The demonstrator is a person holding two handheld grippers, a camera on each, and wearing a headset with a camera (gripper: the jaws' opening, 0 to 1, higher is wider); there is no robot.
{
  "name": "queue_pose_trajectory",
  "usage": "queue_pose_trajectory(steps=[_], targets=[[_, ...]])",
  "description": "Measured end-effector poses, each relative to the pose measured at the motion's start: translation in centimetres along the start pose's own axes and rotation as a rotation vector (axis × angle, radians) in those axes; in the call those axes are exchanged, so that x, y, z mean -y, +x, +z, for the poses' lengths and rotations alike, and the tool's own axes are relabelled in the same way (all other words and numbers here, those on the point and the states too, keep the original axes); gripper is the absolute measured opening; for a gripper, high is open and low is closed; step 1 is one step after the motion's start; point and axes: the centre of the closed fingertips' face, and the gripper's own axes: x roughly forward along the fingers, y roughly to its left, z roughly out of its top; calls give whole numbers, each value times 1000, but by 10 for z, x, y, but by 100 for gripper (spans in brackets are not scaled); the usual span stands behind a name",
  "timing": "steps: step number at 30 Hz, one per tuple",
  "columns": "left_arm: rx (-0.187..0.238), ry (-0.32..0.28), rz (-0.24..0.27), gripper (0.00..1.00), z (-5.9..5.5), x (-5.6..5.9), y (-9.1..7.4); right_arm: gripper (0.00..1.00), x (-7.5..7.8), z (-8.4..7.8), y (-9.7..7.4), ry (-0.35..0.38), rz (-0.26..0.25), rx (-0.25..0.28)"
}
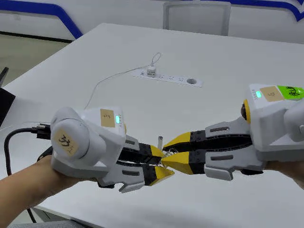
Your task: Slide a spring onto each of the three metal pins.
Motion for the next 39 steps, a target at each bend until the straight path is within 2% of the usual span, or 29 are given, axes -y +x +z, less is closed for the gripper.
queue_pose_trajectory(steps=[3, 6, 8, 12, 14, 16, 17, 19, 21, 23, 26, 30, 39], targets=[[7, -5, 0, 11, -3, 1, 0, 11, -1, 0, 3, 18, -8, -3], [43, -64, 17, 11, -3, -3, -3, 10, 1, 1, 5, 33, -33, 5], [53, -67, 35, 11, -5, -6, -4, 10, 5, 1, 8, 45, -48, 0], [49, -58, 70, 12, -9, -11, -8, 10, 8, 2, 14, 46, -53, -21], [50, -72, 93, 14, -13, -16, -11, 11, 13, 6, 17, 42, -62, -25], [76, -113, 102, 22, -14, -18, -17, 11, 20, 11, 18, 40, -80, -20], [111, -151, 107, 26, -12, -19, -20, 11, 24, 14, 18, 40, -83, -18], [106, -159, 125, 33, -17, -24, -26, 11, 31, 19, 18, 36, -99, -14], [88, -158, 151, 35, -25, -29, -33, 11, 39, 23, 18, 33, -113, -13], [90, -181, 175, 39, -30, -34, -39, 11, 47, 26, 19, 32, -132, -14], [102, -213, 220, 47, -37, -42, -48, 11, 57, 25, 19, 26, -156, -33], [101, -241, 252, 57, -45, -47, -57, 11, 70, 22, 20, 31, -188, -55], [134, -293, 300, 66, -50, -59, -72, 11, 93, 17, 22, 45, -248, -84]])
